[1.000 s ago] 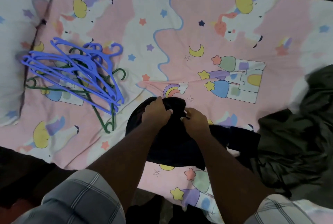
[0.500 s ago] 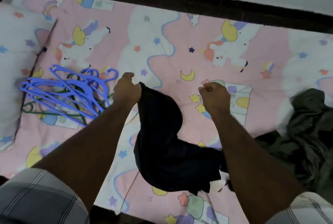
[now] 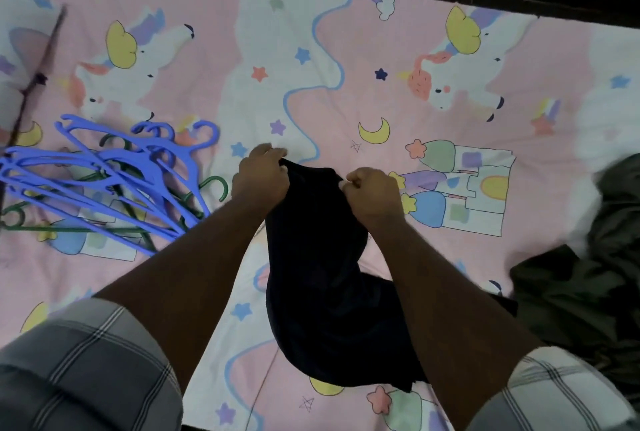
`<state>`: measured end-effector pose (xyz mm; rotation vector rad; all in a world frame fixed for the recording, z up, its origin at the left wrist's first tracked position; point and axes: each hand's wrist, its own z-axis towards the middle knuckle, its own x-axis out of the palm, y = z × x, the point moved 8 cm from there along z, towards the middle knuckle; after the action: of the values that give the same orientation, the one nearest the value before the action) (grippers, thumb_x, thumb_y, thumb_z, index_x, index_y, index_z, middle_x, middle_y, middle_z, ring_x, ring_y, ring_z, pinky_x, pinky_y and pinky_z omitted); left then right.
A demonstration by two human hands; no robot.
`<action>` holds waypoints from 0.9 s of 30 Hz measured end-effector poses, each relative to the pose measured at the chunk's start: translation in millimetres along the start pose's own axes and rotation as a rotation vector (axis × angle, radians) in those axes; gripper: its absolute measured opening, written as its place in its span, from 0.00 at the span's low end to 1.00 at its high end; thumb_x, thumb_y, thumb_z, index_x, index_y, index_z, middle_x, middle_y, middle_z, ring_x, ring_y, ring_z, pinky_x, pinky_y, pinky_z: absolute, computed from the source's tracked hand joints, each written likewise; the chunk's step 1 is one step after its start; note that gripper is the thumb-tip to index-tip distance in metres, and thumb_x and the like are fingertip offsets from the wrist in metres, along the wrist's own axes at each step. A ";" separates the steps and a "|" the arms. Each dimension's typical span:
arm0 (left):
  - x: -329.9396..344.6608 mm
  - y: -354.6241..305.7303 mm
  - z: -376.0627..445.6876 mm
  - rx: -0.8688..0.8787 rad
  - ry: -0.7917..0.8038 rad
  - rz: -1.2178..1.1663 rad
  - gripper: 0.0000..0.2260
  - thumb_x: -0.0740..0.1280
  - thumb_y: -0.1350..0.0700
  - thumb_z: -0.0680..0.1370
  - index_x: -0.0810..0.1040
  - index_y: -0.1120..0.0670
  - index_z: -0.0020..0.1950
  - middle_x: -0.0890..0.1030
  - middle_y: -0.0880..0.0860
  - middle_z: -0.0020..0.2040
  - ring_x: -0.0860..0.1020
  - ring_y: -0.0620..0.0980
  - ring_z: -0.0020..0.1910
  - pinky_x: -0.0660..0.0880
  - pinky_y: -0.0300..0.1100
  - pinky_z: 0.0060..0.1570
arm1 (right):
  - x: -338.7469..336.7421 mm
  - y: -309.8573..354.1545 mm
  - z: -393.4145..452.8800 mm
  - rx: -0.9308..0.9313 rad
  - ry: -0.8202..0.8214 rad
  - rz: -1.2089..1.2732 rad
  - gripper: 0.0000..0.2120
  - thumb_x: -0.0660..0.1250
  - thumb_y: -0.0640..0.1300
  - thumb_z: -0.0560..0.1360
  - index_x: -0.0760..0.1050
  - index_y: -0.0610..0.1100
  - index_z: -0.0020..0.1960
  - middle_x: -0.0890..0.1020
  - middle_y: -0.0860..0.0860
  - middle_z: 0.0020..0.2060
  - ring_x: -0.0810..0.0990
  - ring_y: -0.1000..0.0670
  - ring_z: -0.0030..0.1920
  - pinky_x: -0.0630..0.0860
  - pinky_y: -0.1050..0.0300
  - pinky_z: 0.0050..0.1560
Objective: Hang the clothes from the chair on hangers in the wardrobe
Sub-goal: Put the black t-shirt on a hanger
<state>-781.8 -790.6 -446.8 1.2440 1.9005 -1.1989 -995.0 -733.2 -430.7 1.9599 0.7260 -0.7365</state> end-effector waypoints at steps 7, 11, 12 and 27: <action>22.8 16.6 35.9 0.066 0.097 0.059 0.16 0.63 0.52 0.80 0.78 0.51 0.68 0.74 0.59 0.68 0.73 0.62 0.66 0.71 0.52 0.66 | 37.1 6.8 20.3 0.010 0.087 -0.181 0.10 0.65 0.42 0.79 0.79 0.41 0.58 0.82 0.44 0.52 0.80 0.42 0.53 0.74 0.54 0.52; 6.3 24.3 33.2 0.065 0.030 -0.004 0.12 0.67 0.61 0.76 0.82 0.58 0.59 0.82 0.59 0.58 0.79 0.58 0.59 0.72 0.43 0.56 | 24.1 3.8 16.8 0.036 0.031 -0.177 0.12 0.62 0.36 0.78 0.79 0.41 0.59 0.83 0.44 0.54 0.80 0.43 0.54 0.74 0.56 0.54; 1.4 24.0 30.9 0.071 0.025 -0.016 0.11 0.68 0.62 0.76 0.82 0.58 0.57 0.82 0.57 0.57 0.79 0.57 0.58 0.71 0.41 0.54 | 17.7 3.9 15.2 0.045 0.012 -0.181 0.12 0.62 0.36 0.78 0.78 0.41 0.59 0.82 0.43 0.53 0.80 0.43 0.53 0.73 0.56 0.51; -211.5 -74.5 -47.4 0.268 -0.154 -0.151 0.12 0.66 0.67 0.74 0.86 0.56 0.51 0.85 0.53 0.54 0.81 0.54 0.56 0.65 0.29 0.48 | -211.7 105.2 -57.2 -0.073 -0.399 -0.168 0.17 0.61 0.33 0.72 0.84 0.41 0.54 0.85 0.42 0.52 0.81 0.39 0.55 0.76 0.52 0.56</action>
<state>-762.7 -846.5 -225.4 1.1173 1.7890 -1.6247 -1044.2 -770.0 -195.4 1.6292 0.6643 -1.1459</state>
